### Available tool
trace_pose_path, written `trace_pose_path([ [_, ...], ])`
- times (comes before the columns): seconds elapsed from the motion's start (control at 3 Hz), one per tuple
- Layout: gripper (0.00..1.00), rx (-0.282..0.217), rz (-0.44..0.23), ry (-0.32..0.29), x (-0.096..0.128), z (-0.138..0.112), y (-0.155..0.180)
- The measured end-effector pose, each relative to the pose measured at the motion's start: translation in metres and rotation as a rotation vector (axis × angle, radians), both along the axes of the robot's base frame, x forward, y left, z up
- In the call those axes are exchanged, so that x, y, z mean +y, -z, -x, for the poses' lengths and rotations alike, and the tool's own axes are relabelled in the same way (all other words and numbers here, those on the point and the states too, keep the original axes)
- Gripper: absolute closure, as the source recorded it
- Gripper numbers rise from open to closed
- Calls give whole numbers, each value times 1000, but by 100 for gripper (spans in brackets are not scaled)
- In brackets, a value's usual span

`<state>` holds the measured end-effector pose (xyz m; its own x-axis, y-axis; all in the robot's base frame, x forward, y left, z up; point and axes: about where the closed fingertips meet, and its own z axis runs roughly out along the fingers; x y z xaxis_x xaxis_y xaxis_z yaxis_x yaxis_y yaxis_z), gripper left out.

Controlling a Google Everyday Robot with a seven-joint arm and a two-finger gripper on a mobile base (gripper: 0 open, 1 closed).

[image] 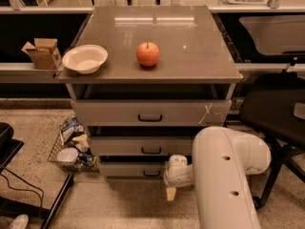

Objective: Open bottom drawer

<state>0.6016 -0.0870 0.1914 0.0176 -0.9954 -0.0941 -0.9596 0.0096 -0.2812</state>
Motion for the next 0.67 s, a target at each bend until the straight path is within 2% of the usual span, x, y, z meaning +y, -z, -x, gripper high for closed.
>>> trace_pose_path([
  [0.67,0,1,17,14,2,-21,15],
])
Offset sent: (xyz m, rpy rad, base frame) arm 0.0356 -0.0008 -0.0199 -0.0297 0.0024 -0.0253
